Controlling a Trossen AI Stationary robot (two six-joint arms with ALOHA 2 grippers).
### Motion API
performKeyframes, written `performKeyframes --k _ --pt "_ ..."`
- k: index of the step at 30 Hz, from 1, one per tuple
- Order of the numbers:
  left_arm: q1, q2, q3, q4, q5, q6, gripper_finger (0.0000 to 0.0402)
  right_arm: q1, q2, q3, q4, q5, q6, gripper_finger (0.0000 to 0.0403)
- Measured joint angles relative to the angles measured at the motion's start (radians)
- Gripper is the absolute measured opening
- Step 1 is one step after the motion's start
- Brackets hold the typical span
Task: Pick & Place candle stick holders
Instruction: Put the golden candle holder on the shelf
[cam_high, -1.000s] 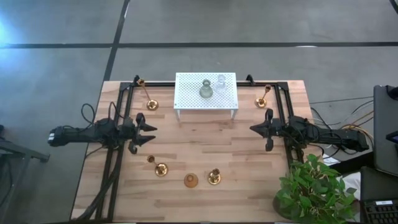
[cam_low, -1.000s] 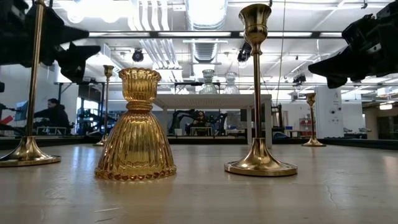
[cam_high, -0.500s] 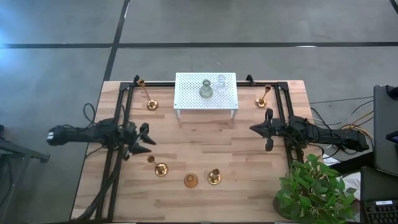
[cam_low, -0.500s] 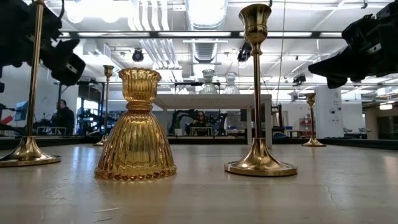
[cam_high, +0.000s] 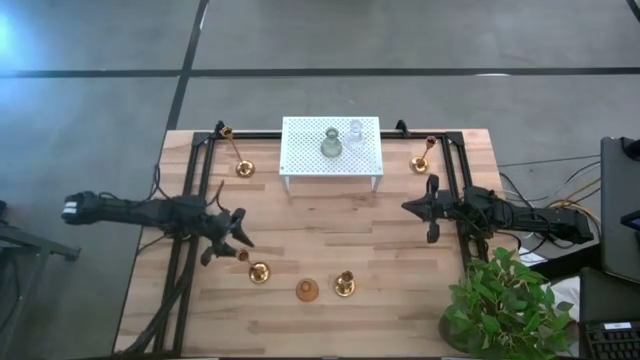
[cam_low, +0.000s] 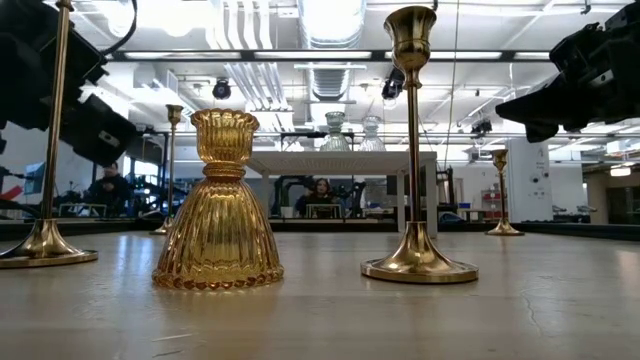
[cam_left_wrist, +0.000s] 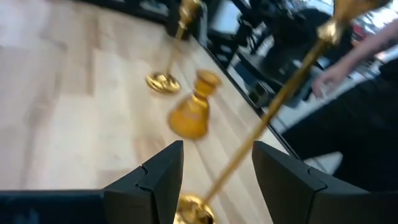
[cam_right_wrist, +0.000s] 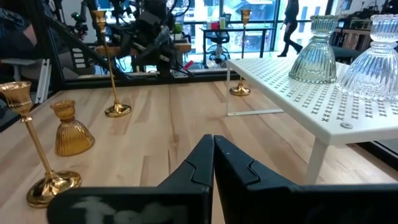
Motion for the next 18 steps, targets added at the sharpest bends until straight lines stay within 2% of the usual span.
performKeyframes --k 3,11,18 --pt "-0.022 0.037 0.0 -0.001 0.039 0.001 0.0197 0.0 0.0 0.0 0.0 0.0 0.0 0.0009" --pt "-0.084 0.082 -0.008 0.067 0.04 0.002 0.0197 0.0 0.0 0.0 0.0 -0.002 0.001 0.0009" --pt "-0.112 0.092 -0.009 0.1 -0.028 0.05 0.0197 0.0 0.0 0.0 0.0 -0.004 0.0 0.0009"
